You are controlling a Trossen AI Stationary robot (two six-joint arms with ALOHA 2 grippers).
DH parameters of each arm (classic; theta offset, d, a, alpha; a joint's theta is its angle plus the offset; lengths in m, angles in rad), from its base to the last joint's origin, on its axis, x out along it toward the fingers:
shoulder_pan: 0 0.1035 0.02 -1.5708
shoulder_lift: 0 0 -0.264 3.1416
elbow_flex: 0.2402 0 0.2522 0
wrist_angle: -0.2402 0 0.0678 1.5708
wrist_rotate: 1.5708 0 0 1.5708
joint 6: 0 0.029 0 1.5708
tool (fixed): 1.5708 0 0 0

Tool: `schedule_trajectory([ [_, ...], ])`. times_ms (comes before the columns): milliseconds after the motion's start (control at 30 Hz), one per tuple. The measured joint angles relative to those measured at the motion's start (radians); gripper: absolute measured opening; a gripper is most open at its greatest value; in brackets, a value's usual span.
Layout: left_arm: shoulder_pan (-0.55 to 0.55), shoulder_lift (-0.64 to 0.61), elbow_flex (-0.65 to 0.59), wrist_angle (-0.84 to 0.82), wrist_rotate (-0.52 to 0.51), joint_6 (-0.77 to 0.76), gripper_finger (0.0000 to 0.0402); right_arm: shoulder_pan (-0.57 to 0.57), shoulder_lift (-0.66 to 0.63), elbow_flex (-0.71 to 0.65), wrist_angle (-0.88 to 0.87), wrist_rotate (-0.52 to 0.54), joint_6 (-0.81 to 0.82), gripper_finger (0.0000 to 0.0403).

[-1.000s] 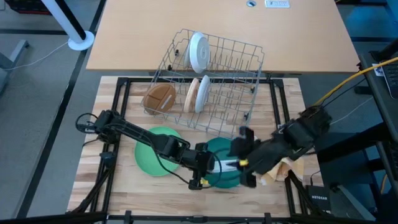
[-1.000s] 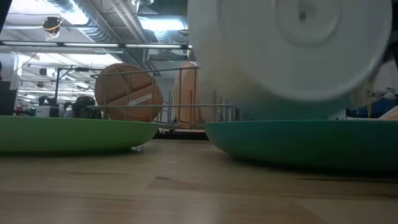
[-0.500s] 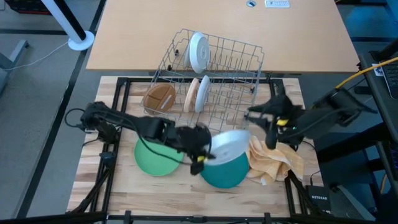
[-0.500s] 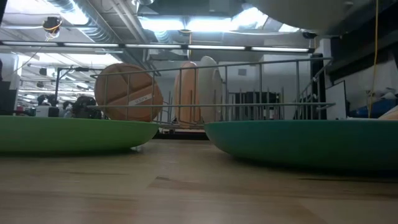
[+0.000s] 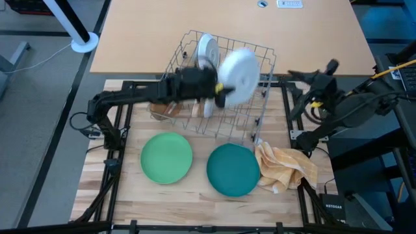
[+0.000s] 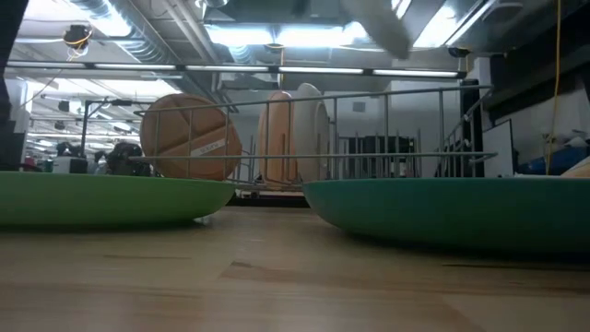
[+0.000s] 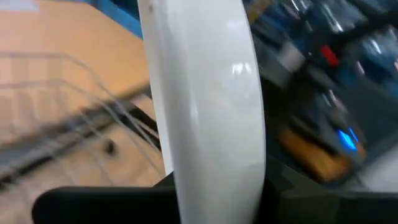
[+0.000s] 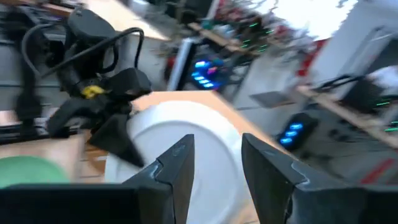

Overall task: Sort dishes
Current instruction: Put the white plate in the dish rack

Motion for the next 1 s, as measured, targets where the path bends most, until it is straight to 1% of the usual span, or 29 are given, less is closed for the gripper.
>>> schedule_trajectory([
  [100,0.107,0.006,0.001,0.028,-0.005,-0.045,0.0055,0.000,-0.023,0.000,-0.045,0.068,-0.010,0.0137],
  [167,0.167,0.021,0.001,0.048,-0.011,-0.060,0.0055,0.000,-0.035,0.000,-0.082,0.090,-0.010,0.0137],
  [267,0.247,0.045,0.001,0.061,-0.011,-0.065,0.0055,0.000,-0.055,0.000,-0.118,0.096,-0.009,0.0137],
  [433,0.341,0.111,0.001,0.161,0.039,-0.094,0.0055,0.000,-0.093,0.000,-0.119,0.090,-0.008,0.0137],
  [533,0.378,0.157,0.001,0.220,0.061,-0.104,0.0055,0.000,-0.110,0.000,-0.119,0.087,-0.008,0.0137],
  [833,0.467,0.250,0.001,0.231,0.093,-0.094,0.0055,0.000,-0.152,0.000,-0.119,0.082,-0.007,0.0137],
  [1000,0.491,0.283,0.001,0.235,0.115,-0.045,0.0055,0.000,-0.154,0.000,-0.118,0.094,-0.006,0.0137],
])
